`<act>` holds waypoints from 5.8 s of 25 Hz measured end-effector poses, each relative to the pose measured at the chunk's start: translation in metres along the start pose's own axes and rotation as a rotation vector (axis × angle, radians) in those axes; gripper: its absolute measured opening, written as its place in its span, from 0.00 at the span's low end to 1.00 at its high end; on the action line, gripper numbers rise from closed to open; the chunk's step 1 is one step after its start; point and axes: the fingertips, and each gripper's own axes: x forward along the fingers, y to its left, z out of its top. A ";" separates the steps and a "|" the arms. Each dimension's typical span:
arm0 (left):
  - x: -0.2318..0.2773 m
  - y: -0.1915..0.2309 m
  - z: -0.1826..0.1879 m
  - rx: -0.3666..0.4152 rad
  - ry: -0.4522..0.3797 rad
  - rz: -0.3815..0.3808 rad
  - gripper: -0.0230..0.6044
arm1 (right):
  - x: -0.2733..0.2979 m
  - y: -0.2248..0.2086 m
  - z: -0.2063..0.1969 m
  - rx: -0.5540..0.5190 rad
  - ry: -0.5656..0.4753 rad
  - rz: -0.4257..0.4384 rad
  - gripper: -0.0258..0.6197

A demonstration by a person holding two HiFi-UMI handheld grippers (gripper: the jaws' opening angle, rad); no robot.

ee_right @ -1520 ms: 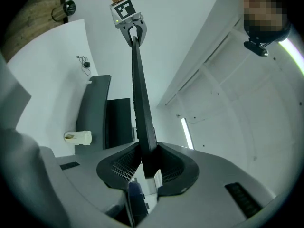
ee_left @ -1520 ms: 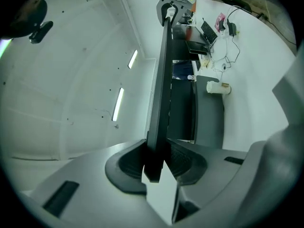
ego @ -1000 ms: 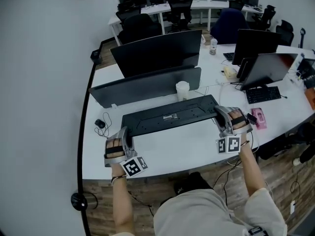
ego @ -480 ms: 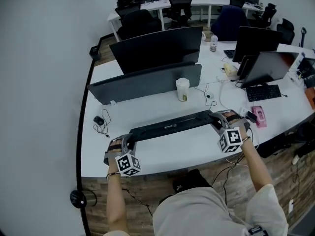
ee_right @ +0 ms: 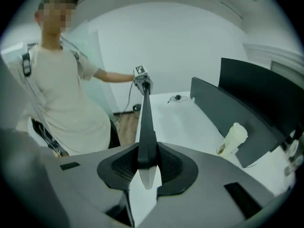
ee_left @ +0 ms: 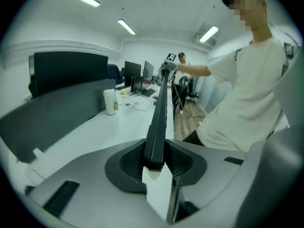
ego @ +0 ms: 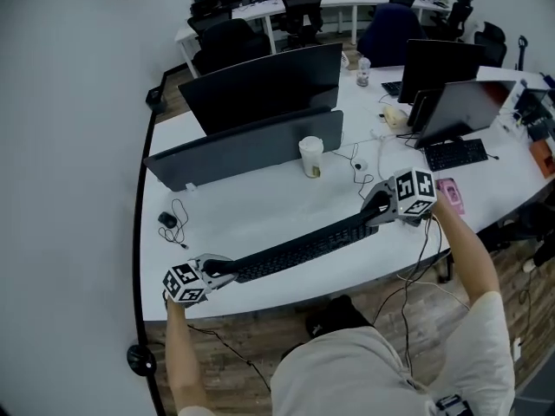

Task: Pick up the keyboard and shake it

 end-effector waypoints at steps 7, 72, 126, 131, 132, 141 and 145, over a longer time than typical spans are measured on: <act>-0.024 0.031 0.023 -0.384 -0.552 -0.070 0.22 | -0.015 -0.026 0.025 0.339 -0.482 0.165 0.23; 0.106 0.105 -0.024 -1.207 -0.746 -0.084 0.31 | 0.064 -0.125 -0.143 1.282 -0.809 -0.057 0.33; 0.110 0.101 -0.037 -1.189 -0.741 -0.087 0.25 | 0.065 -0.109 -0.144 1.321 -0.781 -0.091 0.31; 0.108 0.102 -0.035 -1.191 -0.757 -0.091 0.25 | 0.062 -0.111 -0.139 1.302 -0.782 -0.092 0.31; 0.107 0.101 -0.034 -1.189 -0.760 -0.094 0.25 | 0.061 -0.111 -0.139 1.299 -0.781 -0.094 0.31; 0.103 0.101 -0.033 -1.180 -0.764 -0.083 0.25 | 0.057 -0.109 -0.133 1.285 -0.790 -0.089 0.30; 0.101 0.098 -0.026 -1.173 -0.773 -0.092 0.25 | 0.054 -0.108 -0.130 1.280 -0.790 -0.089 0.30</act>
